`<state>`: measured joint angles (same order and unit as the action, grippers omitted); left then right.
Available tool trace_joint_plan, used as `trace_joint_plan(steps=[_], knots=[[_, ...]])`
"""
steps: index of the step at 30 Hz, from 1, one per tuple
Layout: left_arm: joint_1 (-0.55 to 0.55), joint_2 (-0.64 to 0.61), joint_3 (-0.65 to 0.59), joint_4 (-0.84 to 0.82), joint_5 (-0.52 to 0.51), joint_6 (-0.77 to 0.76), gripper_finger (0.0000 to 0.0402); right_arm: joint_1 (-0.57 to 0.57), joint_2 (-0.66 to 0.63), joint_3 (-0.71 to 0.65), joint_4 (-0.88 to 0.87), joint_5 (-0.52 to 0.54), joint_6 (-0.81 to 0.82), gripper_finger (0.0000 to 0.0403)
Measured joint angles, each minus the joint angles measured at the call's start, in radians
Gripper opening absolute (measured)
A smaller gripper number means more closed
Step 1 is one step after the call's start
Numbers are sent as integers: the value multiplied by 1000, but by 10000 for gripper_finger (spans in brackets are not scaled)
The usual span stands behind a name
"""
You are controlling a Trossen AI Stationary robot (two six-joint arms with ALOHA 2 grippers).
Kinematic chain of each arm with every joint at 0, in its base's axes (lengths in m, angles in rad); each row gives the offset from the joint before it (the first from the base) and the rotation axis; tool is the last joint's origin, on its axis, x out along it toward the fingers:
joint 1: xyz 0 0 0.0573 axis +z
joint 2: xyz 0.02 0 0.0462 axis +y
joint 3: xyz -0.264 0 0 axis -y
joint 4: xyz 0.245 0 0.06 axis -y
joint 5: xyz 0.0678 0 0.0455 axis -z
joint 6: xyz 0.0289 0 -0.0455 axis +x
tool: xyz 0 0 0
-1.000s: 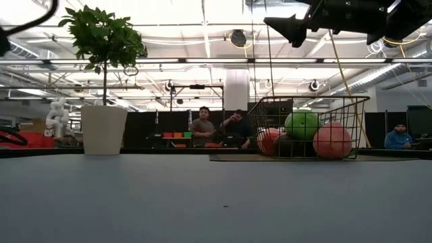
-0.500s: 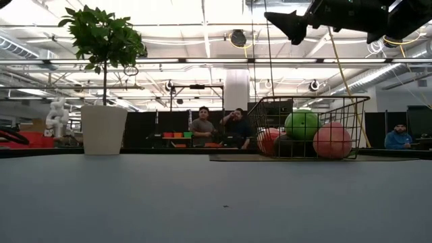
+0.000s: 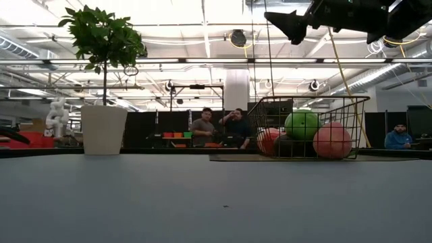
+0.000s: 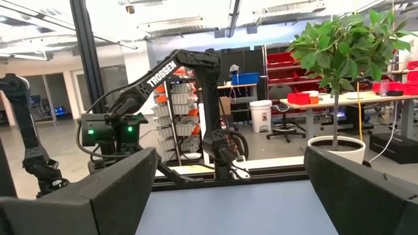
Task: Build produce basket
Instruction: Put the pink peach into the gold wire basket
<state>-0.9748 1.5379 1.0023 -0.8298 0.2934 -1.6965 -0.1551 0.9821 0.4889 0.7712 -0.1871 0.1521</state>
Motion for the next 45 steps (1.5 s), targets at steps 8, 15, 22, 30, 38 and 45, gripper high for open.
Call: trace_joint_plan(steps=[8,15,22,30,38,45], knots=[[-78,0,0,3,-142,-22,397,0,0,0,0,0,3,381],[-104,36,0,15,-199,-14,397,0,0,0,3,0,0,381],[-126,126,0,109,-153,31,397,0,0,0,0,0,0,381],[-127,150,1,122,-157,61,397,0,0,0,3,0,-7,381],[-127,150,1,106,-162,80,397,0,0,0,3,0,-8,381],[-103,149,1,99,-155,134,361,0,0,0,10,1,-15,381]])
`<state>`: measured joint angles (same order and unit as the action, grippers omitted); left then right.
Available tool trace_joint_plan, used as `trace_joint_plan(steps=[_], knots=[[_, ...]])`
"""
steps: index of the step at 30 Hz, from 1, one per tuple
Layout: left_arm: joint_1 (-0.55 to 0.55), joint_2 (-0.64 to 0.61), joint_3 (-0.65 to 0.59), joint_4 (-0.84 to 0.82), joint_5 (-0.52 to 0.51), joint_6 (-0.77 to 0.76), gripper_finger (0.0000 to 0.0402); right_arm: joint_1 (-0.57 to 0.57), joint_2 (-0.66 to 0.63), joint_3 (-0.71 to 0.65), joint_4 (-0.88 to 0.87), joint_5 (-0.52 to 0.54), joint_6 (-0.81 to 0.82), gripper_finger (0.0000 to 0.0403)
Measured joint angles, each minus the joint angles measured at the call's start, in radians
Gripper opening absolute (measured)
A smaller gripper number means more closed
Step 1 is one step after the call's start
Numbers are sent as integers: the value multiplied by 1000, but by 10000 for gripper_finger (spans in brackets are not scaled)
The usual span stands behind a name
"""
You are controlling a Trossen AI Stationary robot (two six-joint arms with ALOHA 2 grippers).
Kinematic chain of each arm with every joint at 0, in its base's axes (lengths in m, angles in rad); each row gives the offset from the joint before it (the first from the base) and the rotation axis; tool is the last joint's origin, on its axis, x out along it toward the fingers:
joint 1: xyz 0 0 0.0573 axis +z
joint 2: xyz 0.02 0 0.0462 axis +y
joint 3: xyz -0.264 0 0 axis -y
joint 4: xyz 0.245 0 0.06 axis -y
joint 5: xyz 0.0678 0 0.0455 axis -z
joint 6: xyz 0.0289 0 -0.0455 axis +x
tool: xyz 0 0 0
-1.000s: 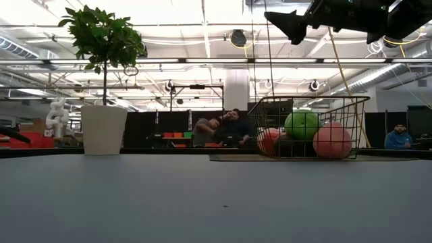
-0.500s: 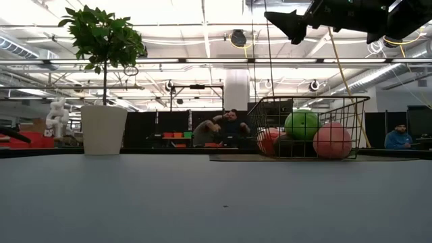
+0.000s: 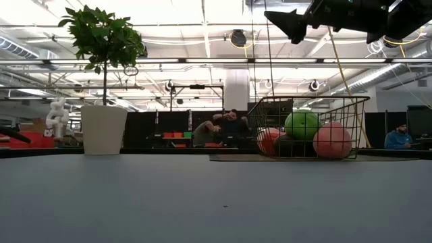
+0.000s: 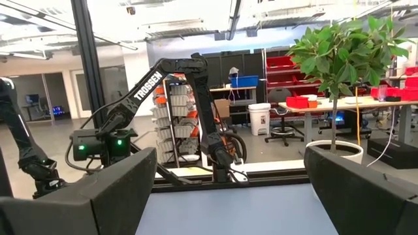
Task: Build produce basket
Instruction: Put the pink peach into the gold wire basket
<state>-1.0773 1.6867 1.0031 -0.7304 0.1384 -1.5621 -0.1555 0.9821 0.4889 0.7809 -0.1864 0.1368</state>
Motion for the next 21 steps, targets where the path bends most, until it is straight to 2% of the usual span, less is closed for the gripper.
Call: trace_joint_plan(steps=[3,6,11,15,18,21], knots=[[22,-1,0,-11,0,46,336,0,0,0,10,1,0,381],[44,-1,0,-29,-3,85,327,0,0,0,18,6,0,381],[77,-35,-5,-83,-10,170,341,0,0,0,20,57,-7,381],[109,-125,-4,-184,-30,177,348,12,0,0,20,55,-19,381],[137,-200,-4,-249,-138,198,336,30,14,0,32,55,-16,381],[168,-262,-4,-273,-336,273,329,43,53,0,98,58,22,381]])
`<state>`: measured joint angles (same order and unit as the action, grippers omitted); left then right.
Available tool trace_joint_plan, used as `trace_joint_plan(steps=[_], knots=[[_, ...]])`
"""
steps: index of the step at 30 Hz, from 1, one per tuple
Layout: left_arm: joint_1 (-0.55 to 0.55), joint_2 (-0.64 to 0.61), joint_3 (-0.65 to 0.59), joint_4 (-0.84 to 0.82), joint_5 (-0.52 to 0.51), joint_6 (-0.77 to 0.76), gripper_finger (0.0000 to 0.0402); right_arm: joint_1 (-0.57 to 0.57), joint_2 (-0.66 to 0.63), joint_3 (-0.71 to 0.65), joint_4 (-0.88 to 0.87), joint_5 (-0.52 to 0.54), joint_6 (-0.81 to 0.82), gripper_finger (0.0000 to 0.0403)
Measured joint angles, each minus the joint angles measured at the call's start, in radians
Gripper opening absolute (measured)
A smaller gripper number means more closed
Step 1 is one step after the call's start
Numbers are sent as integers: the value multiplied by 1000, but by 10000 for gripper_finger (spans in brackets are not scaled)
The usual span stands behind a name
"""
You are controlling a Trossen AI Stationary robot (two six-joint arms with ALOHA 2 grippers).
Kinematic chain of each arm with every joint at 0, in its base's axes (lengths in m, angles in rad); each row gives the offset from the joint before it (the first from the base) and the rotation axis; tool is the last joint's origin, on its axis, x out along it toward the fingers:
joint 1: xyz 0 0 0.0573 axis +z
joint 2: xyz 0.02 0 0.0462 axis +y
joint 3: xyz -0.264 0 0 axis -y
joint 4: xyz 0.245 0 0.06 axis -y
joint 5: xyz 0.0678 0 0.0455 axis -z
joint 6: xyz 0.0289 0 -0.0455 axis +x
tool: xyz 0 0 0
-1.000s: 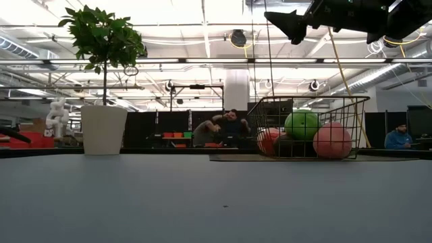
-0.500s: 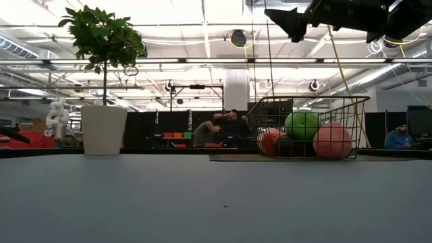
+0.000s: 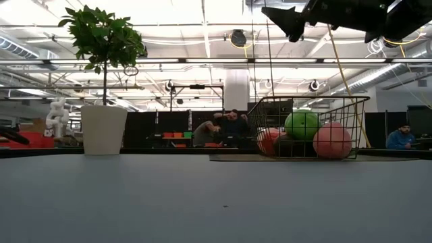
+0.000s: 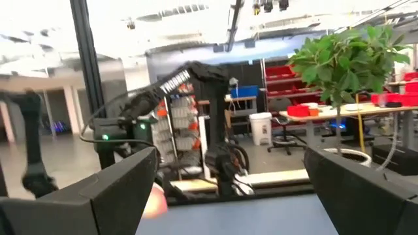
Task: Build produce basket
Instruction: Put the pink peach into the gold wire basket
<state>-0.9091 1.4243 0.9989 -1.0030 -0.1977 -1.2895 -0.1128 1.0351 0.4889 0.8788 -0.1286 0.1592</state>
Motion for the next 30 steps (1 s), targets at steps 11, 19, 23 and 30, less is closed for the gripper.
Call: trace_joint_plan(steps=[11,19,23,30], knots=[[225,-63,2,246,-399,716,358,23,261,29,182,-4,210,381],[437,-63,2,491,-434,1270,352,26,398,121,110,-111,401,381],[510,-63,2,650,-434,1519,366,40,465,146,112,-110,445,381],[585,-63,3,775,-373,1715,352,64,518,178,184,-108,440,389]])
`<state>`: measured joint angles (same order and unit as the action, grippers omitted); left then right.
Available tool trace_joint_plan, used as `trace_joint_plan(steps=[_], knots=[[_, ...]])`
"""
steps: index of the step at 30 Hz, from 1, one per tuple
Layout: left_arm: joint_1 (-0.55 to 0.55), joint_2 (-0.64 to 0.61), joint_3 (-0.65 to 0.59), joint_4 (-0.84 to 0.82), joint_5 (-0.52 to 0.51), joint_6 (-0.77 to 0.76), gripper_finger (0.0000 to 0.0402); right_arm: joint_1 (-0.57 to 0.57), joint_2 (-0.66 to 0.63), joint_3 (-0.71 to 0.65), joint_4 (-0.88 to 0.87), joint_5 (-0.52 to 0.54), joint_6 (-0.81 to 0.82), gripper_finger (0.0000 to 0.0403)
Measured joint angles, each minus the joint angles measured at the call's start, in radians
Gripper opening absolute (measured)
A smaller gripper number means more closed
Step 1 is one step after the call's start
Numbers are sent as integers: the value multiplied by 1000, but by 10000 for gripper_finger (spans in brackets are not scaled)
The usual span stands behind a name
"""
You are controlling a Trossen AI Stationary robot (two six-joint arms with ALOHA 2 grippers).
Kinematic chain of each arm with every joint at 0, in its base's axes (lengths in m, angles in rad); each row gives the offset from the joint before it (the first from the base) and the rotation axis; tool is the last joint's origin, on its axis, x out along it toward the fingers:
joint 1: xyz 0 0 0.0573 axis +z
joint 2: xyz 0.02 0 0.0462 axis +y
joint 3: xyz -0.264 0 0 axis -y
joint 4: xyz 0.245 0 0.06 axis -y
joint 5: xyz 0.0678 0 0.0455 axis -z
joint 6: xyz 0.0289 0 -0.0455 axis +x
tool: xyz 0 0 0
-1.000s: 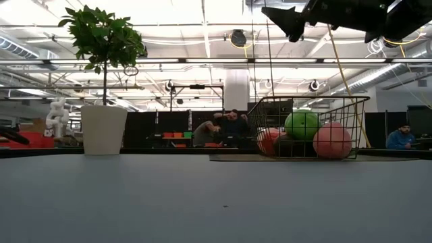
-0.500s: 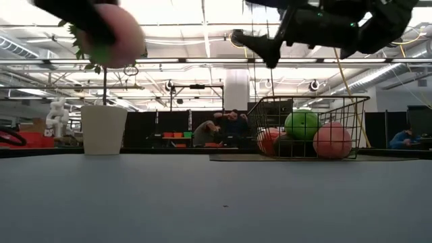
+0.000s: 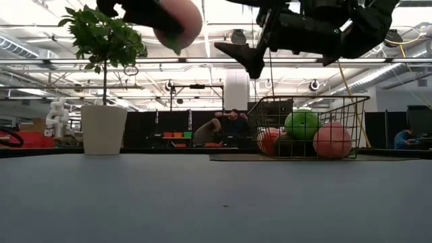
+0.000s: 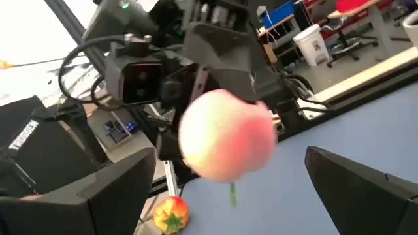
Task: Build produce basket
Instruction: Put the pink peach into the gold wire basket
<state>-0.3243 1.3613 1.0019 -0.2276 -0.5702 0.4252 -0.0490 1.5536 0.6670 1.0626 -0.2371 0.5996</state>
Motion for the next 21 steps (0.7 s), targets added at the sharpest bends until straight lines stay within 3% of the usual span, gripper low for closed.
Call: trace_joint_plan(steps=[8,12,21], knots=[[47,49,0,139,54,117,357,31,16,52,-98,128,-97,399],[60,97,0,210,80,191,359,37,34,71,-87,85,-82,400],[87,165,0,387,84,276,360,54,33,83,-125,98,-61,397]])
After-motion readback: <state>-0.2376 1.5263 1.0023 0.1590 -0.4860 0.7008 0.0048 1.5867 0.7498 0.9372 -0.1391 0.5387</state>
